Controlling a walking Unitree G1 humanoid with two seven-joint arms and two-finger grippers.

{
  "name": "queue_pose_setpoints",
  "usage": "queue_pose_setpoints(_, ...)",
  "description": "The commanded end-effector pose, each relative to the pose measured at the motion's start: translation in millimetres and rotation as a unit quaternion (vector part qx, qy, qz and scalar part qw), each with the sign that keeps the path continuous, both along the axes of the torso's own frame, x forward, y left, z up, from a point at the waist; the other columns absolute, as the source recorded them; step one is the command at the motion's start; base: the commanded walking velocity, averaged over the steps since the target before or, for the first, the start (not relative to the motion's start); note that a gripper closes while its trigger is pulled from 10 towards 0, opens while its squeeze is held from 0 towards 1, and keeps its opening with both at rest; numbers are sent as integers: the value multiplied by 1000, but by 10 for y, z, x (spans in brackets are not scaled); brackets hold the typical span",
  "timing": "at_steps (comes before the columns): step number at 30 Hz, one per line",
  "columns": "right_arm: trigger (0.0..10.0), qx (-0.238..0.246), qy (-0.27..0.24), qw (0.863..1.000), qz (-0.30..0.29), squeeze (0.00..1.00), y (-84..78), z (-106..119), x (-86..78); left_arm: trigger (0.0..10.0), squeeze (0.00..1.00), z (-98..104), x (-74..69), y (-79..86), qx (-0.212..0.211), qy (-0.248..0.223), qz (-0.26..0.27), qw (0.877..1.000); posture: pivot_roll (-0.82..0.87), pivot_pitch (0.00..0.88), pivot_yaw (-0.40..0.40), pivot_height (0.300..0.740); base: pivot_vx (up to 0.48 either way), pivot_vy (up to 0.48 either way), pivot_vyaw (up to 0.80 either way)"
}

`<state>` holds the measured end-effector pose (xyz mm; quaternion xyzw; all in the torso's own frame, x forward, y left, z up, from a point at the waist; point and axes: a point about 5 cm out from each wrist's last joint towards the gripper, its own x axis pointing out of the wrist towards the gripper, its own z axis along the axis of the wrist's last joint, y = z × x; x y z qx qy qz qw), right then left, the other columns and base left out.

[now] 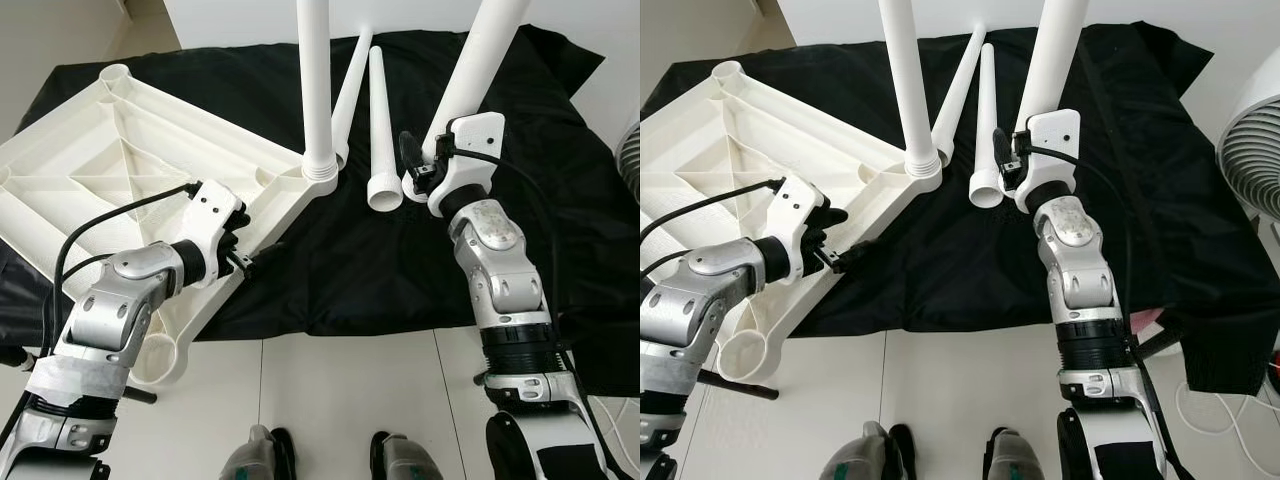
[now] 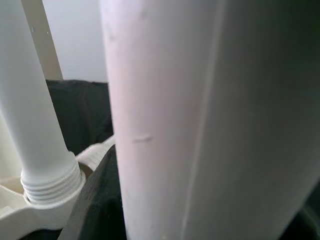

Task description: Building children table

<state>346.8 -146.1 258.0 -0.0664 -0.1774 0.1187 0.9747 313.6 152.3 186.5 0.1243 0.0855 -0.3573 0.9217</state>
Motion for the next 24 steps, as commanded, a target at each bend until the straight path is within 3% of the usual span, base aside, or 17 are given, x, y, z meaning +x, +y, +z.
queue_pose_setpoints(1, 10000, -1, -23, 999, 24, 0, 56, 105, -32, 10000, 0, -44, 66, 164, 19, -11, 111, 994, -91, 222, 112, 740, 0, 0, 0)
queue_pose_setpoints(12, 10000, -16, -36, 998, 43, 0, 107, 190, -45, 10000, 0, -126, 101, 287, 30, 3, 173, 984, -92, 239, 94, 740, 0, 0, 0)
queue_pose_setpoints(13, 10000, -20, -35, 998, 44, 0, 108, 182, -47, 8078, 0, -136, 104, 293, 30, 4, 180, 983, -93, 220, 93, 740, 0, 0, 0)
queue_pose_setpoints(14, 10000, -20, -35, 998, 44, 0, 108, 182, -47, 8078, 0, -136, 104, 293, 30, 4, 180, 983, -93, 220, 93, 740, 0, 0, 0)
queue_pose_setpoints(15, 10000, -21, -34, 998, 43, 0, 106, 176, -47, 2745, 0, -145, 109, 299, 27, 8, 191, 981, -89, 238, 93, 740, 0, 0, 0)
queue_pose_setpoints(16, 10000, -21, -33, 998, 42, 0, 106, 176, -42, 2745, 0, -148, 117, 304, 25, 10, 198, 980, -90, 237, 93, 740, 0, 0, 0)
queue_pose_setpoints(17, 10000, -21, -33, 998, 44, 0, 107, 178, -45, 2000, 0, -157, 115, 291, 24, 11, 198, 980, -93, 231, 93, 740, 0, 0, 0)
queue_pose_setpoints(19, 10000, -20, -34, 998, 45, 0, 109, 183, -47, 2549, 0, -164, 115, 279, 24, 12, 197, 980, -94, 225, 92, 740, 0, 0, 0)
queue_pose_setpoints(22, 10000, -21, -34, 998, 47, 0, 111, 191, -45, 2235, 0, -167, 118, 263, 27, 10, 194, 981, -93, 228, 94, 740, 0, 0, 0)
queue_pose_setpoints(24, 10000, -25, -35, 998, 50, 0, 121, 201, -44, 0, 0, -179, 128, 230, 36, 11, 188, 981, -92, 238, 97, 740, 0, 0, 0)
